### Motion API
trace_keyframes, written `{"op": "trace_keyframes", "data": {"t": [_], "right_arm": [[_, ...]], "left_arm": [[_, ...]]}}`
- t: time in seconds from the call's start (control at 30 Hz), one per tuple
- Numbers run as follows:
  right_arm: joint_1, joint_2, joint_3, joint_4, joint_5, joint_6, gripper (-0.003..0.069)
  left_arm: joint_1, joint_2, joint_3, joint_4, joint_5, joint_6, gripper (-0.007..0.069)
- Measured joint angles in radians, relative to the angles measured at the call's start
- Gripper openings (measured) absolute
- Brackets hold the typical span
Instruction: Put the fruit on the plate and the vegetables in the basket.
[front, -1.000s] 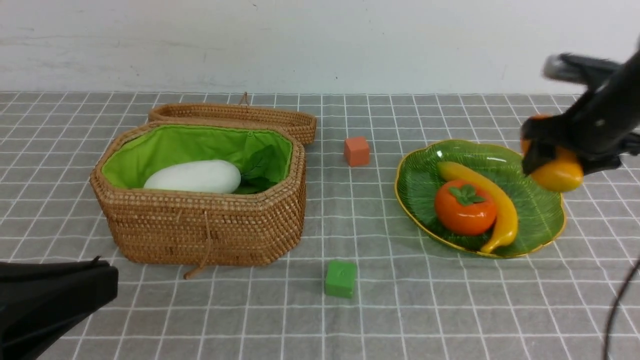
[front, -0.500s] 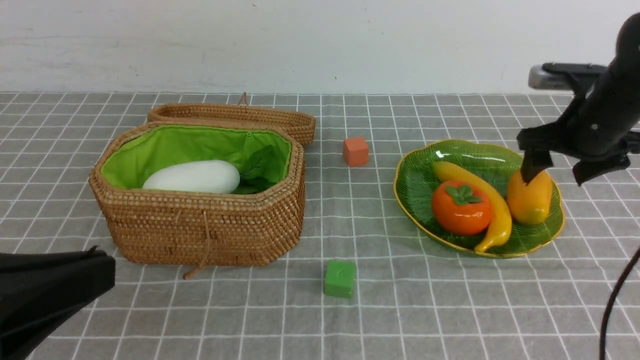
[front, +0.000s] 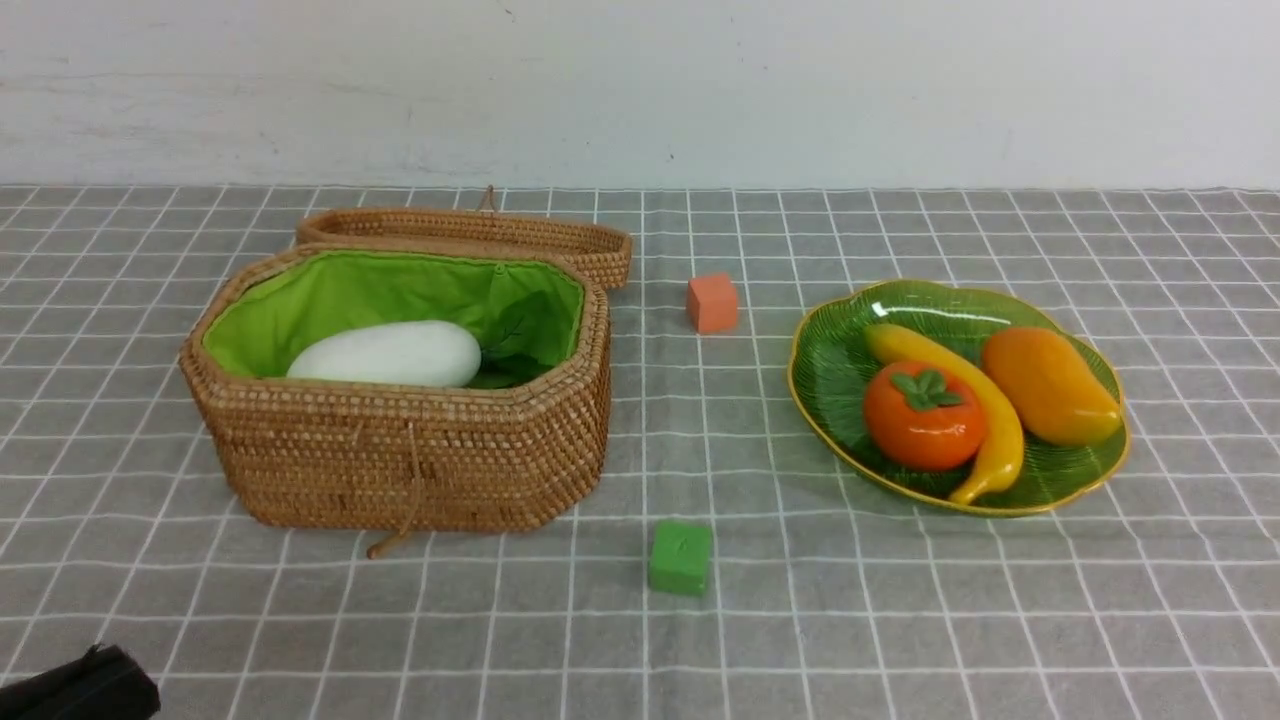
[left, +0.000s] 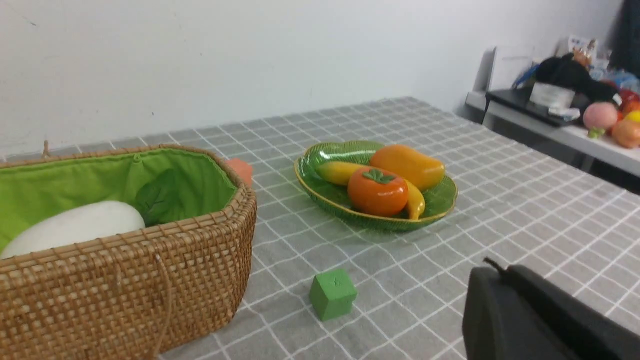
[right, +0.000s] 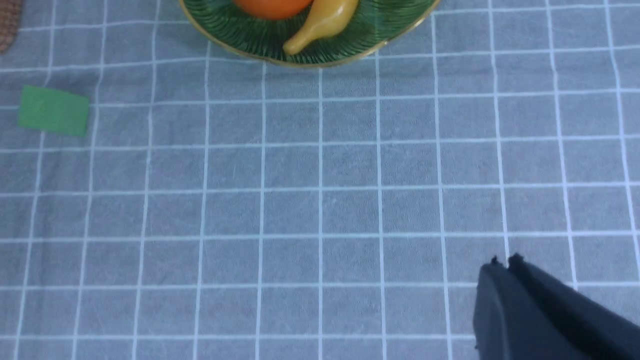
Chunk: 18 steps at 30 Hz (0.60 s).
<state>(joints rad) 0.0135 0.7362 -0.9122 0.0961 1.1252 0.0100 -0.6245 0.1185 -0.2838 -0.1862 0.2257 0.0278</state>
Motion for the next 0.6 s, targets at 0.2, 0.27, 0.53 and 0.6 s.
{"op": "trace_keyframes", "data": {"t": [0.2, 0.27, 0.53, 0.6], "right_arm": [[0.000, -0.401, 0.194, 0.000, -0.008, 0.054, -0.0003], [0.000, -0.489, 0.256, 0.000, -0.056, 0.097, -0.0001], [0.000, -0.685, 0.511, -0.002, -0.531, 0.217, 0.0019], [0.000, -0.740, 0.612, -0.017, -0.685, 0.225, 0.0031]], "left_arm": [[0.000, -0.044, 0.059, -0.003, -0.072, 0.000, -0.0013], [0.000, -0.044, 0.061, -0.003, -0.076, 0.000, -0.0013], [0.000, -0.044, 0.065, -0.004, -0.076, 0.000, -0.0013], [0.000, -0.044, 0.065, -0.004, -0.076, 0.000, -0.0013]]}}
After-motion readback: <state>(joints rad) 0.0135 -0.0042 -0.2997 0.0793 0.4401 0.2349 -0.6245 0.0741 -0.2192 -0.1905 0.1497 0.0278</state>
